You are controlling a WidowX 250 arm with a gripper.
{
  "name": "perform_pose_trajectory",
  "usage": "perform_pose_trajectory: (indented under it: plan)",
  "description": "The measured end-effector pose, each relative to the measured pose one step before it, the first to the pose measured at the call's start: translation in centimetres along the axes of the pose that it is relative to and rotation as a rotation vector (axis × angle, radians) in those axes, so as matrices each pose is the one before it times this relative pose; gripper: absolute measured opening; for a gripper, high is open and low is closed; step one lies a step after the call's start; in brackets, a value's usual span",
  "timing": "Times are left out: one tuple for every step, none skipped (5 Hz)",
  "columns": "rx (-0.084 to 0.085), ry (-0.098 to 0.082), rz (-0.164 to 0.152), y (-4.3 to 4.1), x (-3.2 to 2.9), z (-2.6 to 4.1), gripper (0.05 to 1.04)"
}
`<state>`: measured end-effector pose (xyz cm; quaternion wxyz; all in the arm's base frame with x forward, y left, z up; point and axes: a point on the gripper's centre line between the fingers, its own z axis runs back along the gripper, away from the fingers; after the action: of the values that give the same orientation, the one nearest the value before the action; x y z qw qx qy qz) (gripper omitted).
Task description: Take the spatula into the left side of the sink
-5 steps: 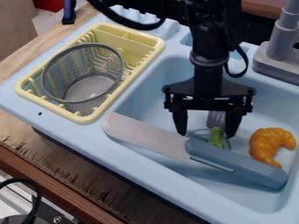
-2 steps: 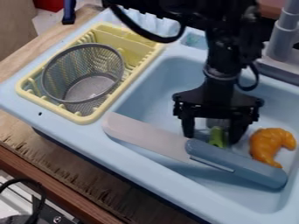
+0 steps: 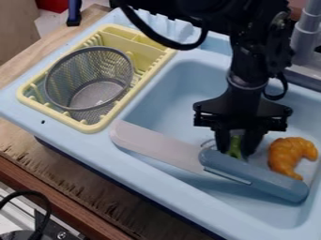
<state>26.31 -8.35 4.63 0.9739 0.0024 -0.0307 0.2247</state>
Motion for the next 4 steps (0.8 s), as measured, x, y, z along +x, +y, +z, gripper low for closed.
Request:
perform_pose_trajectory:
  plan:
    - [0.0073, -0.0037, 0.0155, 0.818, 0.471, 0.372, 0.3]
    - [0.0037, -0.0186, 0.0194, 0.581, 1.203, 0.35, 0.3]
    - [-0.0155, -0.045, 0.0327, 0.452, 1.167, 1.258, 0.299]
    - [-0.0186, -0.0003, 0.0211, 0.226, 0.482, 0.677, 0.299]
